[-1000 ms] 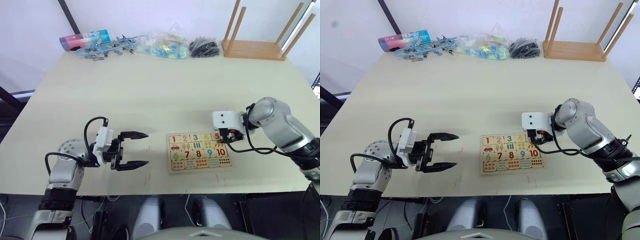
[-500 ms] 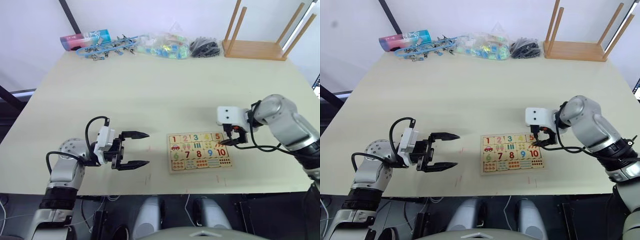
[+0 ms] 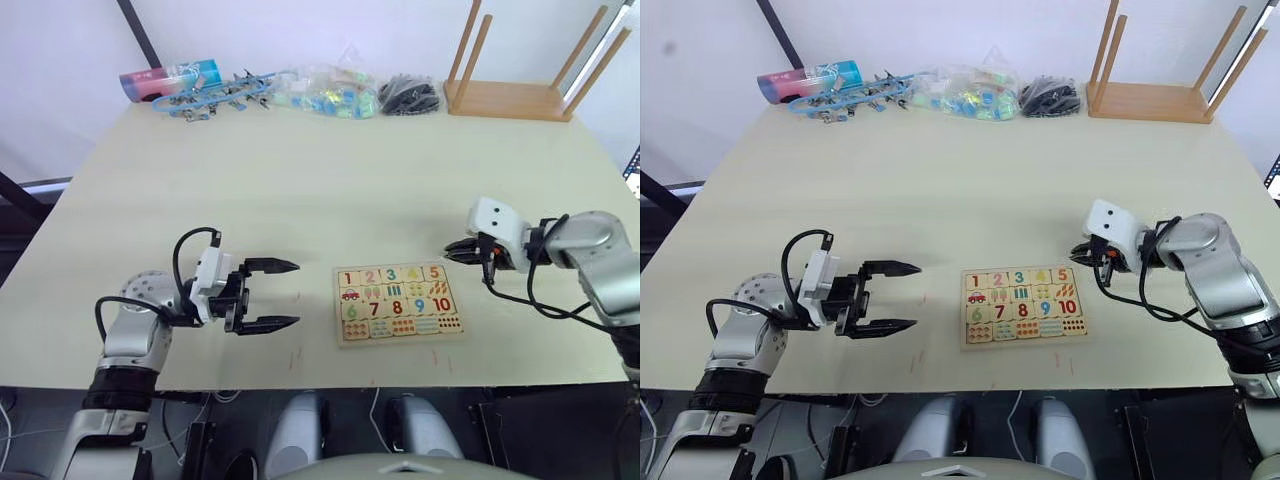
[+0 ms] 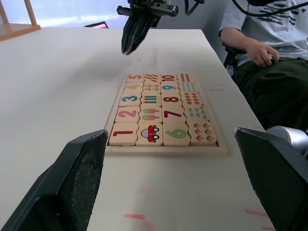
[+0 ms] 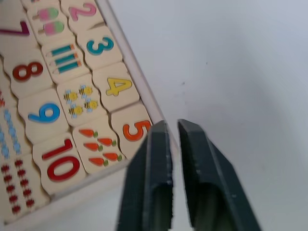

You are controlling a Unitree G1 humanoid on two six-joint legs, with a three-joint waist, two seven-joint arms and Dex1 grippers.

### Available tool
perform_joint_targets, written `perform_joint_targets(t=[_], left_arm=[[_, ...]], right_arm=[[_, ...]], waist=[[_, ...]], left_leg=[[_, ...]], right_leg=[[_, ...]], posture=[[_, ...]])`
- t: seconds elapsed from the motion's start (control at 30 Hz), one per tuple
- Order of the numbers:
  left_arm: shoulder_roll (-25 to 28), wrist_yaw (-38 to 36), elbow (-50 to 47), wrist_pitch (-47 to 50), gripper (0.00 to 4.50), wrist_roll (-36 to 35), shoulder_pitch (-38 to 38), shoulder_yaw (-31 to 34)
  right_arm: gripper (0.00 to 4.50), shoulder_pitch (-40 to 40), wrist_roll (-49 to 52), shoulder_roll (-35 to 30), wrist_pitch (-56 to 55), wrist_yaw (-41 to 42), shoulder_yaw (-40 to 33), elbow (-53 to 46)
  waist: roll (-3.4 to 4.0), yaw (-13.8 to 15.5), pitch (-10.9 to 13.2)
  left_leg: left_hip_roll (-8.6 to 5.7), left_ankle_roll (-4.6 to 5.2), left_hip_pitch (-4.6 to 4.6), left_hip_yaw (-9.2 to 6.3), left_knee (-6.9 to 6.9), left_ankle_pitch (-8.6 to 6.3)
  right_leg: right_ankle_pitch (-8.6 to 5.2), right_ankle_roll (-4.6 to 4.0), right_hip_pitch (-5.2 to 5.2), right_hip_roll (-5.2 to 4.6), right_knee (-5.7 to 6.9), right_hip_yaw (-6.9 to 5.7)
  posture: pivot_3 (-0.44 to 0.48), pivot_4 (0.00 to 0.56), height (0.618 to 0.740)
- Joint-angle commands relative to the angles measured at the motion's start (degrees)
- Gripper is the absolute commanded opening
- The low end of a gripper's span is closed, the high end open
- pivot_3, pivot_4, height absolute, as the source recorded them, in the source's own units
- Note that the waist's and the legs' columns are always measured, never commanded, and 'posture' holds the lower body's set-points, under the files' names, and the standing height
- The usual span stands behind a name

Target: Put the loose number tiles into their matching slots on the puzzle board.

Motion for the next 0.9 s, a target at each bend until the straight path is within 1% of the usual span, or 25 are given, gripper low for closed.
perform_joint_targets(t=[0.03,0.2,0.43,0.63,0.73,0.9], left_arm=[[0.3,-0.8,-0.2,-1.1,4.5,-0.2,-0.7,0.4],[0.3,-0.8,-0.2,-1.2,4.5,-0.2,-0.7,0.4],[0.6,-0.7,-0.6,-1.1,4.5,-0.3,-0.6,0.7],[0.8,-0.4,-1.0,-1.0,4.5,-0.4,-0.4,0.8],[0.9,-0.2,-1.4,-0.9,4.5,-0.4,-0.2,0.9],[1.0,0.1,-1.9,-0.6,4.5,-0.5,0.0,1.0]], right_arm=[[0.07,3.5,4.1,2.5,-2.1,-3.2,-5.0,-2.7],[0.07,8.9,5.4,6.8,-7.9,-7.2,-6.6,-2.4],[0.07,12.5,7.3,10.6,-12.4,-9.6,-7.1,0.0],[0.07,13.6,5.9,11.7,-15.4,-11.2,-5.9,4.1],[0.07,14.4,4.4,11.4,-15.2,-12.0,-4.5,6.8],[0.07,14.8,4.6,11.1,-14.2,-12.0,-3.5,7.2]], waist=[[-0.01,-0.1,0.0],[0.0,-0.1,0.0],[-0.01,-0.1,0.0],[-0.01,-0.1,0.0],[-0.02,-0.1,0.0],[-0.12,-0.2,-0.1]], left_leg=[[0.0,0.0,0.0,0.01,0.0,0.0],[-0.02,0.0,0.04,0.02,0.02,0.0],[-0.02,0.0,0.14,0.04,0.1,0.0],[-0.03,0.0,0.14,0.06,0.11,0.0],[-0.03,0.0,0.14,0.06,0.1,0.0],[-0.01,0.0,0.19,0.06,0.1,0.0]], right_leg=[[0.0,0.0,0.0,0.0,0.0,0.01],[0.0,0.01,0.0,0.01,0.06,0.03],[-0.01,-0.01,0.01,0.04,0.28,0.09],[-0.01,-0.01,0.01,0.04,0.29,0.12],[-0.01,-0.01,0.01,0.05,0.31,0.12],[-0.02,-0.02,0.02,0.06,0.34,0.14]], posture=[[0.0,0.15,0.737],[0.0,0.15,0.737],[0.0,0.15,0.737],[0.0,0.15,0.737],[0.0,0.15,0.737],[0.0,0.15,0.737]])
